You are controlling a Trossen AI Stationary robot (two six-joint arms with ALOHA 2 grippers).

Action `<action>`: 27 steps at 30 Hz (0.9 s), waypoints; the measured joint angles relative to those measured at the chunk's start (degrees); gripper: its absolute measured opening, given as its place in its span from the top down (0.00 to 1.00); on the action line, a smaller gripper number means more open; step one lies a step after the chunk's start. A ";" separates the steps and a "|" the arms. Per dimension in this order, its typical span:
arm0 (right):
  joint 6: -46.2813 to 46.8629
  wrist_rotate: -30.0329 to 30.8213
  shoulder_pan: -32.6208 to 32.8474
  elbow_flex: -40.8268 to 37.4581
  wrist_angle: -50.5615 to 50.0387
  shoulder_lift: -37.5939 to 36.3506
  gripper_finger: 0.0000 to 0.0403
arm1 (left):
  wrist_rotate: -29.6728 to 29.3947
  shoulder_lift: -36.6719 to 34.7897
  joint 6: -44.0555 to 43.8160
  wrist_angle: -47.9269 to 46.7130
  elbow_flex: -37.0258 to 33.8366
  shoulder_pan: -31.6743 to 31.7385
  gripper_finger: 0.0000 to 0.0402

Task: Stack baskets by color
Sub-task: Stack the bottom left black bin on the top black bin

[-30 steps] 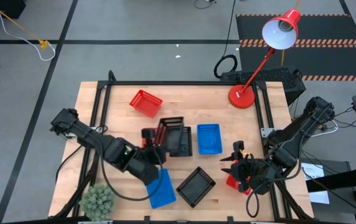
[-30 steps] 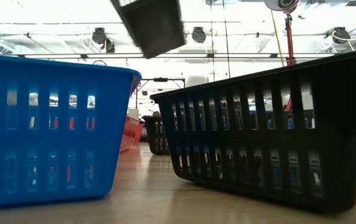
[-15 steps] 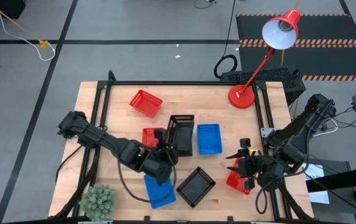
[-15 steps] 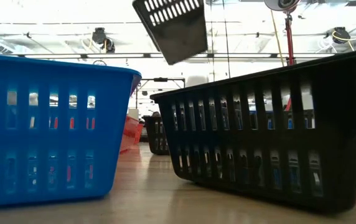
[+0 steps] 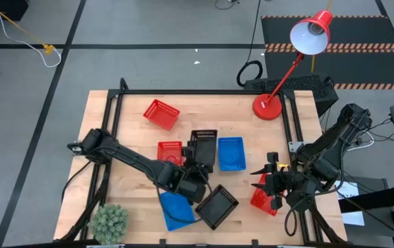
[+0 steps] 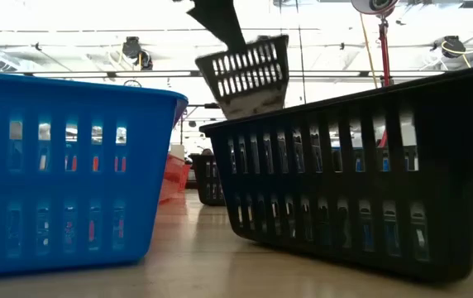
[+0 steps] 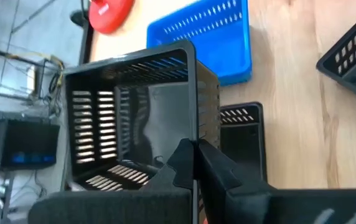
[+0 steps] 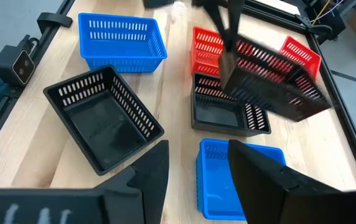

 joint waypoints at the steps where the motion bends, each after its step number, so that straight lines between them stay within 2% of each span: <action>1: -0.03 0.00 0.00 0.00 -0.03 0.00 0.61 | 0.12 0.52 -0.65 -0.03 -0.02 -0.12 0.98; 16: 0.01 0.02 0.00 0.00 -0.37 -0.01 0.61 | 1.08 1.64 -8.14 -0.01 -0.15 -1.46 0.99; 27: -0.01 0.02 0.00 0.00 -0.35 -0.01 0.61 | 1.43 1.64 -11.21 0.08 -3.91 -1.36 0.97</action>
